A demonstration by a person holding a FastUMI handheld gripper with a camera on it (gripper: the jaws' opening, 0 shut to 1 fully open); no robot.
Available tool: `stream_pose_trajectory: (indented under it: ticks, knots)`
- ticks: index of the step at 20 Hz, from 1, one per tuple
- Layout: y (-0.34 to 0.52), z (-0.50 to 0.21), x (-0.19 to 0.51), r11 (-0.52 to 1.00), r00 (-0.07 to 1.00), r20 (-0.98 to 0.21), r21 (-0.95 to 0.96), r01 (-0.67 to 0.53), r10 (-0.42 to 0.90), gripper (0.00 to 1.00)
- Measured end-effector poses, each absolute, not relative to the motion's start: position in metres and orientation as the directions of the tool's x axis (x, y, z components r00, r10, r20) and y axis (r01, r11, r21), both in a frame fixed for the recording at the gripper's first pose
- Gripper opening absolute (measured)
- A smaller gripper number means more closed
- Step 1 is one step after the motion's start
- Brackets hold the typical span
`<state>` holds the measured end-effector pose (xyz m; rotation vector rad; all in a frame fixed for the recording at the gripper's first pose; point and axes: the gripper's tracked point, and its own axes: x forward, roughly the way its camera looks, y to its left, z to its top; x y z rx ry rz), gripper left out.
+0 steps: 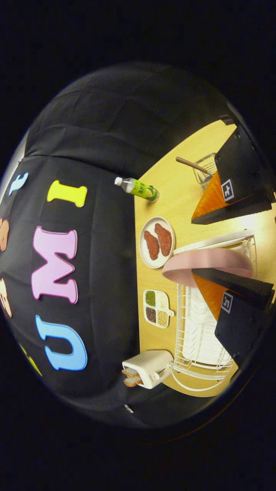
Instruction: Take the plate from the dish rack, then take the spoon from the basket and place it into the plate.
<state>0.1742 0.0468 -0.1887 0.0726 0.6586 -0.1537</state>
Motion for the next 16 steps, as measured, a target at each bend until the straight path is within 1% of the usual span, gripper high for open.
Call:
stream_pose_trajectory:
  ticks: [2,3,5,6,9,12,14,16]
  knots:
    - [0.047,-0.199,0.180,0.980,0.763,-0.636,0.047,0.192,-0.119,0.67]
    - [0.048,-0.203,0.181,0.980,0.757,-0.644,0.055,0.193,-0.113,0.63]
    - [0.055,-0.206,0.184,0.981,0.750,-0.653,0.055,0.184,-0.104,0.41]
    - [0.053,-0.203,0.183,0.981,0.754,-0.647,0.042,0.189,-0.118,0.27]
    - [0.056,-0.203,0.186,0.983,0.755,-0.638,-0.016,0.185,-0.153,0.24]
    - [0.062,-0.185,0.200,0.981,0.800,-0.570,-0.154,0.120,-0.187,0.22]
    - [0.067,-0.169,0.210,0.976,0.831,-0.523,-0.188,0.105,-0.191,0.20]
    - [0.068,-0.165,0.216,0.970,0.844,-0.503,-0.233,0.076,-0.187,0.20]
